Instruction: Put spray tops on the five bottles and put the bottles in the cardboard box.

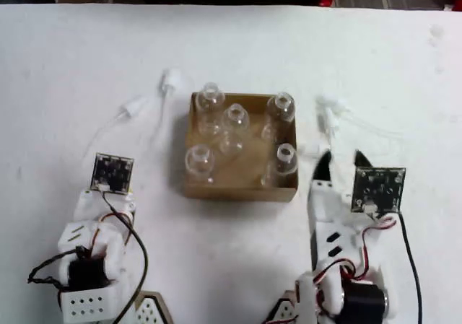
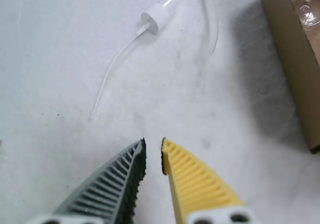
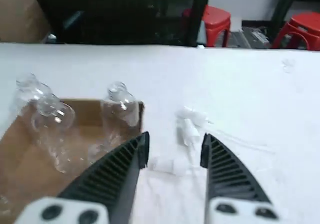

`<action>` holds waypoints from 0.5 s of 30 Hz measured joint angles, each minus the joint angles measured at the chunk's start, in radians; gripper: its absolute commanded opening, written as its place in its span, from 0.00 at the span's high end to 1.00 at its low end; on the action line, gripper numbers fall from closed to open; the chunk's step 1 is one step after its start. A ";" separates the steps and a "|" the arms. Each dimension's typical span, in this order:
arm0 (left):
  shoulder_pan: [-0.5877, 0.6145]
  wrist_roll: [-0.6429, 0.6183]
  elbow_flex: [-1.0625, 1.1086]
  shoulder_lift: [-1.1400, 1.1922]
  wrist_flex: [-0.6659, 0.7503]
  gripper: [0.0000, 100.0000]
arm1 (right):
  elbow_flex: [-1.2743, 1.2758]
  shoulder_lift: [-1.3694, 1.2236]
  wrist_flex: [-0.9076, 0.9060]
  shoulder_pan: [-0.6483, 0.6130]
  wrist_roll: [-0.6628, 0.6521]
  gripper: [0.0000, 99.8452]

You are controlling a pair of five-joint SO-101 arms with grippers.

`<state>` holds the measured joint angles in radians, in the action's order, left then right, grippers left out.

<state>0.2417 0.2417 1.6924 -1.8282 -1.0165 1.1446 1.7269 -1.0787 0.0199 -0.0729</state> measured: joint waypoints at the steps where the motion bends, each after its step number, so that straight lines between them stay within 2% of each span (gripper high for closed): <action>1: 0.000 0.000 0.000 0.000 0.000 0.94 | 0.037 0.032 -0.012 0.034 0.003 0.93; 2: 0.000 0.000 0.000 0.000 0.002 0.94 | 0.075 0.058 -0.015 0.068 0.006 0.98; 3: 0.000 0.000 0.000 0.000 0.002 0.94 | 0.112 0.066 -0.015 0.098 0.006 0.99; 5: 0.000 0.000 0.000 0.000 0.002 0.94 | 0.193 0.064 0.012 0.146 0.006 0.95; 10: 0.000 0.000 0.000 0.000 0.002 0.94 | 0.361 0.066 0.192 0.253 0.011 0.95; 15: 0.000 0.008 0.000 0.000 0.002 0.92 | 0.456 0.069 0.296 0.270 0.011 0.95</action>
<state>0.2417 0.2493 1.6924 -1.8282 -1.0150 1.6003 1.7960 -0.7825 0.2900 -0.0621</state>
